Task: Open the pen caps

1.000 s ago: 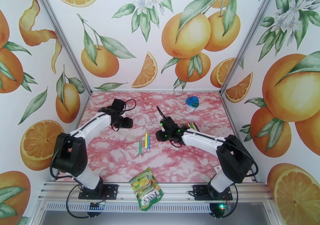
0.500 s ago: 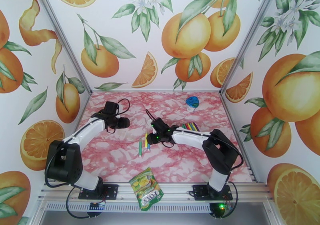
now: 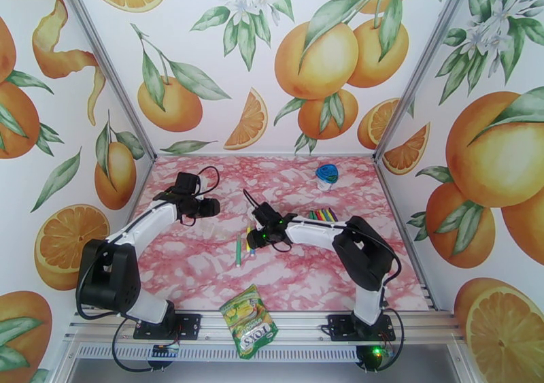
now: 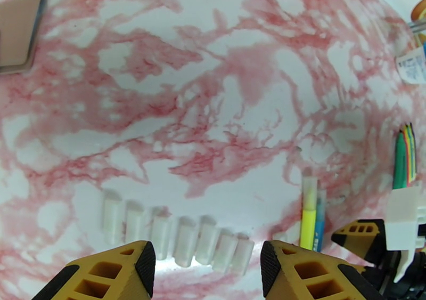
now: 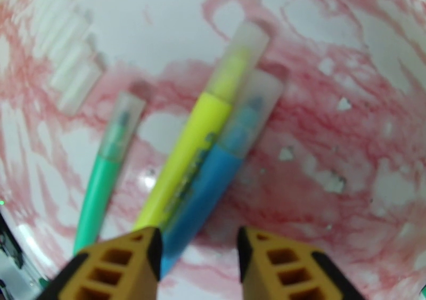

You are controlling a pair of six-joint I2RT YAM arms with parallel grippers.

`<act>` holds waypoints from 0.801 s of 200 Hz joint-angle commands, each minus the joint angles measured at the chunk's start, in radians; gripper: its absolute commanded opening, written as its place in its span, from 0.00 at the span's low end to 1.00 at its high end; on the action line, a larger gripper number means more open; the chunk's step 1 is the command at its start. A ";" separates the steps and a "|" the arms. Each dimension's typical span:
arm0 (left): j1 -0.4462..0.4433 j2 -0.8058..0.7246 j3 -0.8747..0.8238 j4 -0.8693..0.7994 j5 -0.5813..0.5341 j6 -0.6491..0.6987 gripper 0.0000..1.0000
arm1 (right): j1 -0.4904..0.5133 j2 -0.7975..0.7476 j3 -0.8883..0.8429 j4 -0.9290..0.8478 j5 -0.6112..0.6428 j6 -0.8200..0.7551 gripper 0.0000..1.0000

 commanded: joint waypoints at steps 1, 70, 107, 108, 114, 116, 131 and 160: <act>0.008 -0.013 -0.019 0.028 0.016 -0.010 0.57 | 0.006 0.024 0.034 -0.025 -0.003 0.008 0.44; 0.007 -0.010 -0.030 0.034 0.020 -0.007 0.57 | 0.008 0.041 0.050 -0.057 0.027 0.007 0.44; 0.007 -0.014 -0.035 0.035 0.020 -0.006 0.57 | 0.014 0.055 0.074 -0.077 0.049 0.005 0.44; 0.007 -0.014 -0.036 0.035 0.020 -0.007 0.57 | 0.014 0.055 0.075 -0.079 0.052 0.005 0.44; 0.006 -0.016 -0.036 0.035 0.020 -0.006 0.57 | 0.017 0.060 0.083 -0.090 0.067 0.005 0.44; 0.009 -0.016 -0.036 0.035 0.020 -0.006 0.57 | 0.018 0.063 0.087 -0.094 0.072 0.004 0.44; 0.009 -0.019 -0.038 0.036 0.020 -0.005 0.57 | 0.023 0.078 0.107 -0.124 0.104 0.000 0.44; 0.009 -0.025 -0.041 0.032 0.019 -0.002 0.57 | 0.024 0.091 0.117 -0.142 0.126 0.006 0.43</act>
